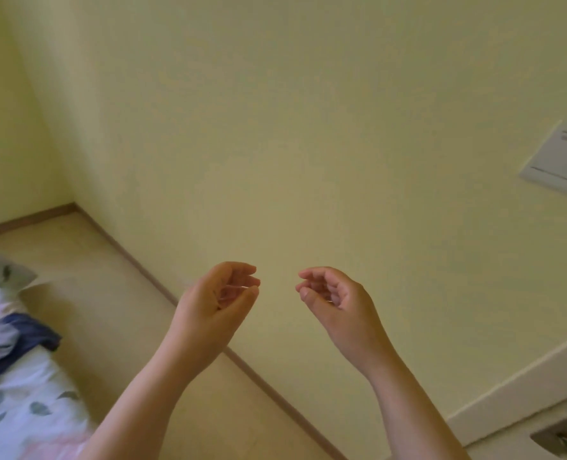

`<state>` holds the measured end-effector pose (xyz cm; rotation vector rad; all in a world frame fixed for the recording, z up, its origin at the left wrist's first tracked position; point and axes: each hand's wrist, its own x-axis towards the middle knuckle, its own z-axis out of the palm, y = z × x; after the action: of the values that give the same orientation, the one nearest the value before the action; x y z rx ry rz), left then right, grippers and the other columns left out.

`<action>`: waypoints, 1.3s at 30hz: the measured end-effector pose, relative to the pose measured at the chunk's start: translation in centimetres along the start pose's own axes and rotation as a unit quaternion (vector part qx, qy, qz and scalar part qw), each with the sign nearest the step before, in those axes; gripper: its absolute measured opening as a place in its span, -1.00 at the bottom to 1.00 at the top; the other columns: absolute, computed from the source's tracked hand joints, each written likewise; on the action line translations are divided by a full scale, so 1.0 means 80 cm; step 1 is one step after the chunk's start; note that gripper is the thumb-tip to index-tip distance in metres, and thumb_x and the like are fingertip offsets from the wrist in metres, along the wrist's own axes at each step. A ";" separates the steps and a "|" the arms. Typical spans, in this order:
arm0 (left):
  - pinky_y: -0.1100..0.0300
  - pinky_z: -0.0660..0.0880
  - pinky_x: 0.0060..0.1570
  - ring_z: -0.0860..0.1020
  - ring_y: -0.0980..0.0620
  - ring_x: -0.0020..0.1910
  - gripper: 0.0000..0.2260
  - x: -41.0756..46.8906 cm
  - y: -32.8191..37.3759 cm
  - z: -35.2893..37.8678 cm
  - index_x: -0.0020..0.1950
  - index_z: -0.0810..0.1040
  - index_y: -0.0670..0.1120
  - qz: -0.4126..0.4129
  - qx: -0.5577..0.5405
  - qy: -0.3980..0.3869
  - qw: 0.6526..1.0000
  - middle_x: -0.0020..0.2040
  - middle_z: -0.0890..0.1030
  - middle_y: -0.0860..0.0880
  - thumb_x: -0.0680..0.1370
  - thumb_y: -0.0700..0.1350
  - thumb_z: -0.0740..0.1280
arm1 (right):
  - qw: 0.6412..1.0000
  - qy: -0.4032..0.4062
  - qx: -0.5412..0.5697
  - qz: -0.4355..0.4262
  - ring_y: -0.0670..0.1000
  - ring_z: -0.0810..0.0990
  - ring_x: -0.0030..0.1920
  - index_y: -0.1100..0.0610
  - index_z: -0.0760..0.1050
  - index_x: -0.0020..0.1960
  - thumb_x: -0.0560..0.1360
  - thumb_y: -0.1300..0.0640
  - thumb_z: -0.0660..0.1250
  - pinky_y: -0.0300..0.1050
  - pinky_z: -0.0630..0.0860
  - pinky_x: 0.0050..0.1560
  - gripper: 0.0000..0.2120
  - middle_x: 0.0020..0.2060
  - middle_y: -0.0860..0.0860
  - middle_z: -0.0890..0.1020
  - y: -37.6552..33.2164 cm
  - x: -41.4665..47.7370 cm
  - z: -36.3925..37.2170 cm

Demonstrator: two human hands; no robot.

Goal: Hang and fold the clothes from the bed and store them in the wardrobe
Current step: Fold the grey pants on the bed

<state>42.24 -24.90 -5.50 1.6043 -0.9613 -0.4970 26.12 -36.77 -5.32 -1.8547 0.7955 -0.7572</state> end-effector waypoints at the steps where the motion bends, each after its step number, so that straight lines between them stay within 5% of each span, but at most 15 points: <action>1: 0.43 0.51 -0.12 0.62 0.26 -0.08 -0.80 0.015 -0.006 -0.003 0.08 0.57 0.12 -0.004 0.001 0.014 1.000 -0.07 0.67 0.21 0.53 -0.15 0.39 | 1.000 -0.012 0.002 -0.004 -0.12 0.64 -0.01 -0.07 0.58 0.07 0.55 0.12 0.37 -0.34 0.52 0.00 -0.86 -0.07 -0.09 0.68 0.001 0.022 0.006; 19: 0.35 0.54 -0.13 0.61 0.26 -0.08 -0.78 0.213 -0.068 -0.082 0.06 0.52 0.17 -0.069 0.092 0.242 0.963 -0.07 0.66 0.13 0.53 -0.14 0.39 | 0.960 -0.263 0.044 -0.091 -0.10 0.65 -0.06 -0.04 0.57 0.08 0.55 0.13 0.36 -0.30 0.58 -0.04 -0.86 -0.10 -0.07 0.68 -0.001 0.344 0.140; 29: -0.01 0.61 0.01 0.65 0.08 -0.10 -0.80 0.249 -0.117 -0.143 0.03 0.58 0.08 -0.152 0.086 0.410 0.895 -0.09 0.68 0.08 0.51 -0.21 0.41 | 0.894 -0.423 0.053 -0.141 -0.09 0.64 -0.06 0.04 0.57 0.14 0.55 0.16 0.36 -0.24 0.59 0.00 -0.82 -0.06 -0.03 0.67 -0.018 0.463 0.276; 39: 0.36 0.55 -0.24 0.63 0.20 -0.17 -0.81 0.263 -0.205 -0.297 0.01 0.57 0.07 -0.210 0.089 0.477 0.849 -0.10 0.66 0.05 0.53 -0.23 0.39 | 0.831 -0.525 0.016 -0.184 -0.13 0.64 -0.11 0.00 0.59 0.06 0.53 0.18 0.37 -0.25 0.59 -0.06 -0.86 -0.13 -0.07 0.68 -0.055 0.509 0.494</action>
<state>77.51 -27.05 -10.99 1.9160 0.1114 0.1489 81.99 -46.88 -8.97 -2.0244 -0.2948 0.1164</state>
